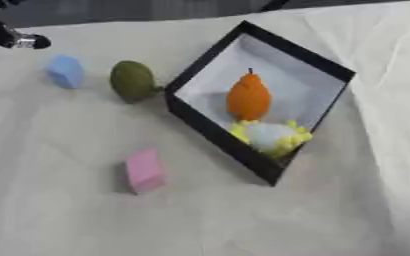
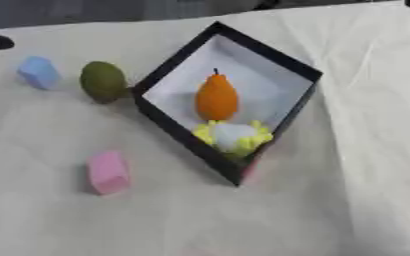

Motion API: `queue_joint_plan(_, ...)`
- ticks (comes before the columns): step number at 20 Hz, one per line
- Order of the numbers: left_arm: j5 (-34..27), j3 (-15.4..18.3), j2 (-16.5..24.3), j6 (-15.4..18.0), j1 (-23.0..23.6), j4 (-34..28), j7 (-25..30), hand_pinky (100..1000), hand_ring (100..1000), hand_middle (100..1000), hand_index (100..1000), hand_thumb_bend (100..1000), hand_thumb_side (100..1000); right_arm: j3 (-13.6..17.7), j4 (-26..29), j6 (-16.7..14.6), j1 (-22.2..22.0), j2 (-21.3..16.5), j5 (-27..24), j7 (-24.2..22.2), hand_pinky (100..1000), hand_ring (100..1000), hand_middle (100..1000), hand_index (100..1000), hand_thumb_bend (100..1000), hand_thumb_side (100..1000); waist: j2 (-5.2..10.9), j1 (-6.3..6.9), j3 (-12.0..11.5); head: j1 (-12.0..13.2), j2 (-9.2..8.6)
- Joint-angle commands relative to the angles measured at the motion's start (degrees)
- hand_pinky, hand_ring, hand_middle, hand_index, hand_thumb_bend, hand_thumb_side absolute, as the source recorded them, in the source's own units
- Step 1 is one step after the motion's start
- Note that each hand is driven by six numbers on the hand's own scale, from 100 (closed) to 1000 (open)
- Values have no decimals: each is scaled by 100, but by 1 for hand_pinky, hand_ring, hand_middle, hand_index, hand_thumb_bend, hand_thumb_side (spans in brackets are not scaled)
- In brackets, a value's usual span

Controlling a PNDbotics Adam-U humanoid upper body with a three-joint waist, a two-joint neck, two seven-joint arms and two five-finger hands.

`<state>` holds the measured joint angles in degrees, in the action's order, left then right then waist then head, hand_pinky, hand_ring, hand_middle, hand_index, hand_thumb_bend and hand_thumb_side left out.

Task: Pick up objects on the table and place them in the box.

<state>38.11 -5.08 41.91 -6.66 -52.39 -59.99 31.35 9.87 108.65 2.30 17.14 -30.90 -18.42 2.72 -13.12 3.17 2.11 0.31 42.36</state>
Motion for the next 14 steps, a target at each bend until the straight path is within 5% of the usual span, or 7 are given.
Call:
queue_joint_plan(1,41,181,241,-166,-78,355,-143,876,875,813,892,660,505,59,112,-20,79,-194,32,-13,900,744,830,915,100,524,61,1,25,54,-131)
queue_joint_plan(14,246,246,-14,-642,-181,1070,-420,870,868,793,860,728,579,-6,85,1,249,-160,49,-125,900,743,831,916,100,525,-164,28,177,285,-358)
